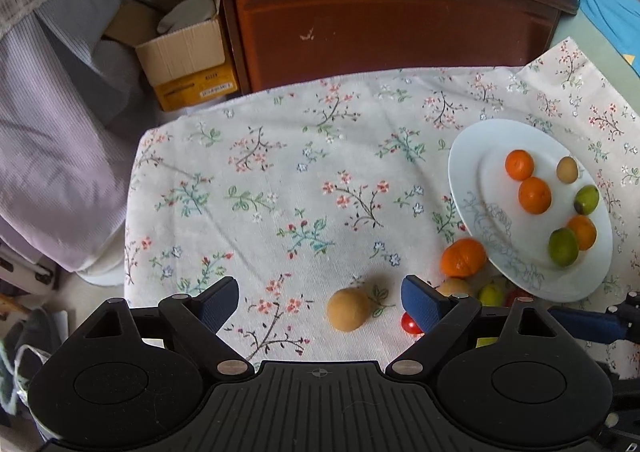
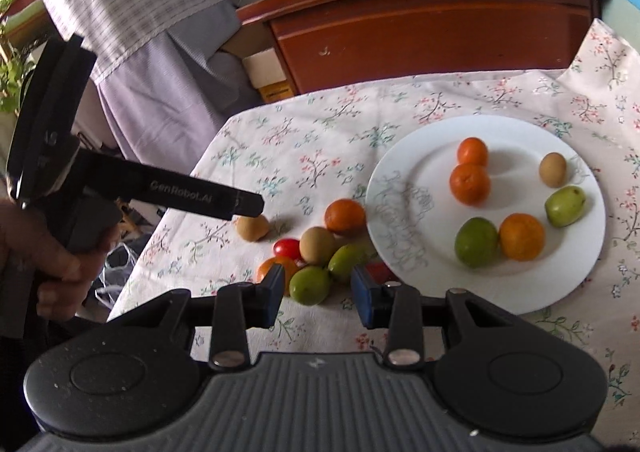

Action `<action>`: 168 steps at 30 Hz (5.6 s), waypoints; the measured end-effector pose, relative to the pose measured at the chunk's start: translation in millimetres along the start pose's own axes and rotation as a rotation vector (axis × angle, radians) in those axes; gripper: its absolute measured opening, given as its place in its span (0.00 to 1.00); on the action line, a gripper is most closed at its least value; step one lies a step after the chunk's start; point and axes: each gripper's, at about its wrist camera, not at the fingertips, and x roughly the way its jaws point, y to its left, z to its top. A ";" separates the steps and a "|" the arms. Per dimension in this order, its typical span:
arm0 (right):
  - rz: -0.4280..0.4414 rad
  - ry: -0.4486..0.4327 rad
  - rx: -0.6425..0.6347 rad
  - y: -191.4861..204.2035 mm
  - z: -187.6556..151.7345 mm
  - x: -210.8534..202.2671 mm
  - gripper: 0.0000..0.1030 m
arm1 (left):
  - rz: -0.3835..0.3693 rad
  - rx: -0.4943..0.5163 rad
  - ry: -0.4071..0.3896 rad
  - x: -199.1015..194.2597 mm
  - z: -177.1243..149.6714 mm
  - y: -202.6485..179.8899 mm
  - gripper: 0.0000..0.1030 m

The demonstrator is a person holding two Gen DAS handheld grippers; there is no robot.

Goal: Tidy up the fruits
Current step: 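Move both open tools back toward the fruit cluster, then close the left tool on a brown kiwi while the right tool grasps a green lime, then carry kiwi and lime onto the white plate and open both tools, then move both tools back toward the remaining fruit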

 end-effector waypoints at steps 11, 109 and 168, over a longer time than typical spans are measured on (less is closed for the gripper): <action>-0.010 0.014 -0.056 7.5 -4.7 11.6 0.36 | -0.012 -0.026 0.030 16.8 -7.1 5.9 0.86; -0.180 -0.235 0.418 -105.9 45.9 -41.5 0.25 | -0.237 0.150 -0.293 -9.4 20.4 -102.8 0.24; -0.146 -0.085 0.264 -38.5 11.4 -29.1 0.37 | -0.114 -0.135 -0.165 -42.8 -21.0 -25.8 0.76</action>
